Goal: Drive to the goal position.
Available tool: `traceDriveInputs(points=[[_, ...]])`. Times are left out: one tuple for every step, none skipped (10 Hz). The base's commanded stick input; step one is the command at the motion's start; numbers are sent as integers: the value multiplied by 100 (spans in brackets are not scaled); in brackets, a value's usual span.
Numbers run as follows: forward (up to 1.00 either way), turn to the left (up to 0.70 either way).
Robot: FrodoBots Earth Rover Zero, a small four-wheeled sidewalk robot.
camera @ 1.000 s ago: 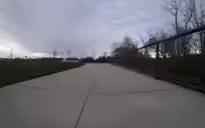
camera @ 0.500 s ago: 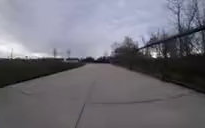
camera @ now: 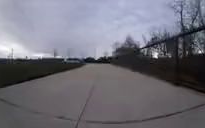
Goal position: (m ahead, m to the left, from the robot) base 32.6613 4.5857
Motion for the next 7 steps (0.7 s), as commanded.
traceDriveInputs(points=[[100, -3], [100, -2], [100, -2], [100, -2], [100, -2], [100, -2], [100, -2]])
